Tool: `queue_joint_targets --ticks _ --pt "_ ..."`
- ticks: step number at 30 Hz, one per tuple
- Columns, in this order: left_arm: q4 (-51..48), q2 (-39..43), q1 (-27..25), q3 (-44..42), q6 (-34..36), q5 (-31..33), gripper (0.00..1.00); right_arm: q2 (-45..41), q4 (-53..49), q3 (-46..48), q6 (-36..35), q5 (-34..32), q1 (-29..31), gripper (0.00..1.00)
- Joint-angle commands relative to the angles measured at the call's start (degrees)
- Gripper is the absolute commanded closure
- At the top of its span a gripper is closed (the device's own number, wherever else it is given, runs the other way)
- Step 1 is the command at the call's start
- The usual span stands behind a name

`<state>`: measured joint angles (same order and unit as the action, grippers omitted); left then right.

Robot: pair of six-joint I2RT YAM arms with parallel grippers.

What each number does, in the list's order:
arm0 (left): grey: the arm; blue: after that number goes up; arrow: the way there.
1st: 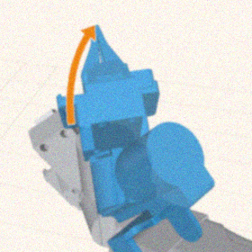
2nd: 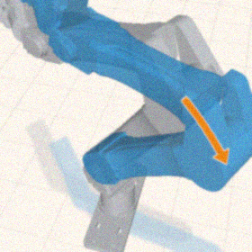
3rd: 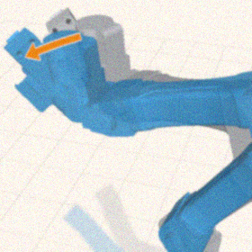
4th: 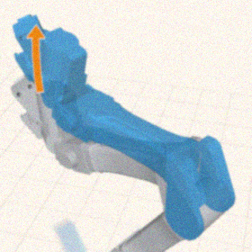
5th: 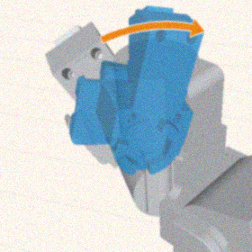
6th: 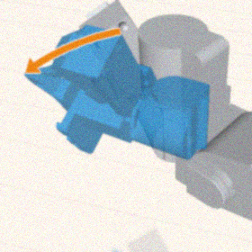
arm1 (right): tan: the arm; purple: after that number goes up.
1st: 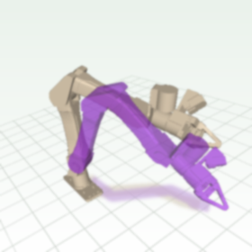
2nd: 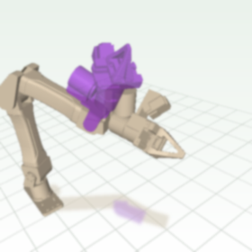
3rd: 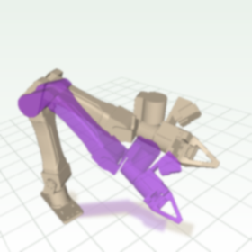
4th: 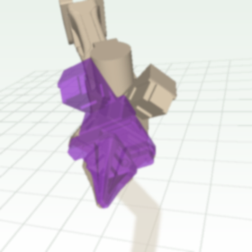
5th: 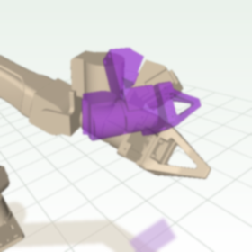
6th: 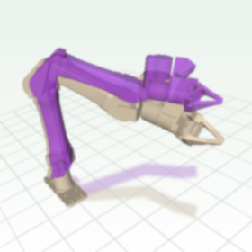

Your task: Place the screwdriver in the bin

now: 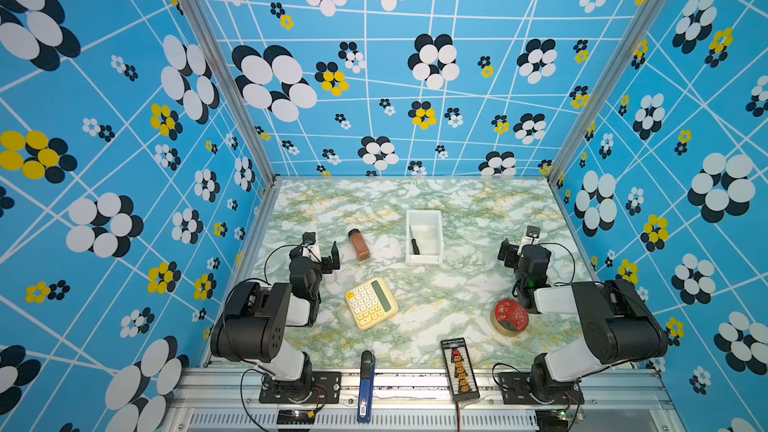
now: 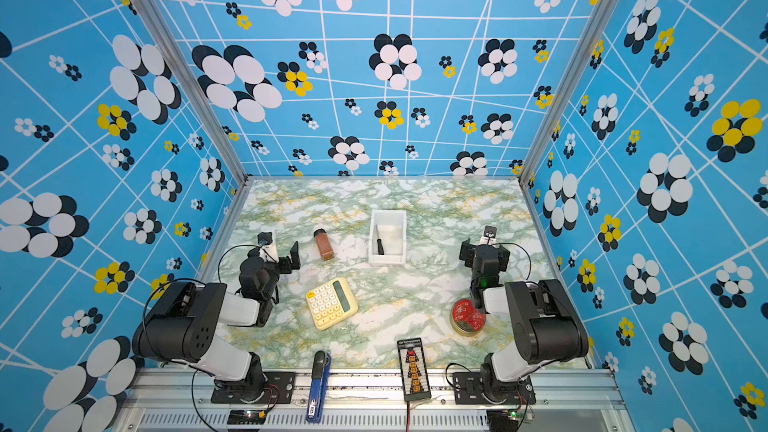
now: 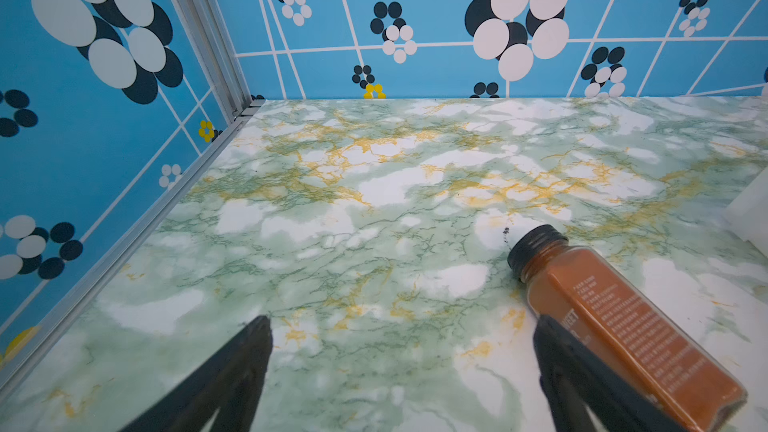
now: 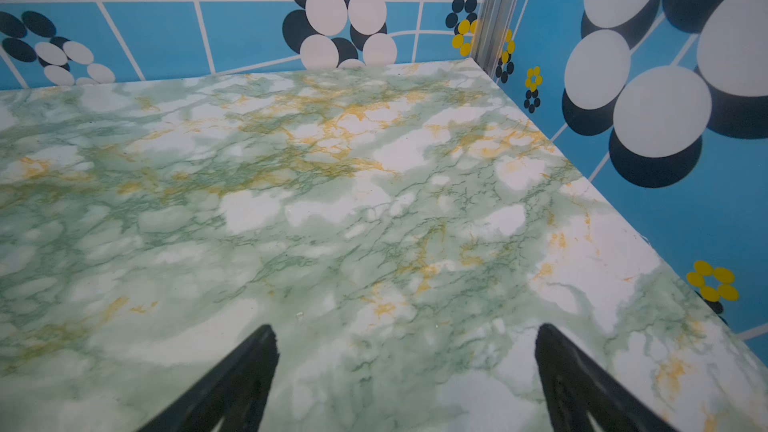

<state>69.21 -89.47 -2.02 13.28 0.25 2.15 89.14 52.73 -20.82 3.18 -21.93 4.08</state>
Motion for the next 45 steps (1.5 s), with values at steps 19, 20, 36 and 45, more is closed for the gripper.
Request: queue_joint_targets --ticks 19,20,36,45 --pt "10.87 -2.2 -0.27 -4.4 1.31 -2.16 0.01 -0.22 1.6 -0.18 -0.24 0.42 -0.23 0.01" --pt "10.84 -2.22 -0.29 -4.32 1.33 -2.33 0.01 -0.24 1.63 -0.17 -0.22 0.41 -0.21 0.01" --pt "10.8 -2.2 -0.45 -4.66 6.16 -15.12 0.01 -0.2 1.59 -0.22 -0.2 0.46 -0.21 0.01" --pt "10.8 -2.2 -0.57 -4.75 6.19 -15.08 0.01 -0.23 1.52 -0.19 -0.22 0.43 -0.18 0.01"
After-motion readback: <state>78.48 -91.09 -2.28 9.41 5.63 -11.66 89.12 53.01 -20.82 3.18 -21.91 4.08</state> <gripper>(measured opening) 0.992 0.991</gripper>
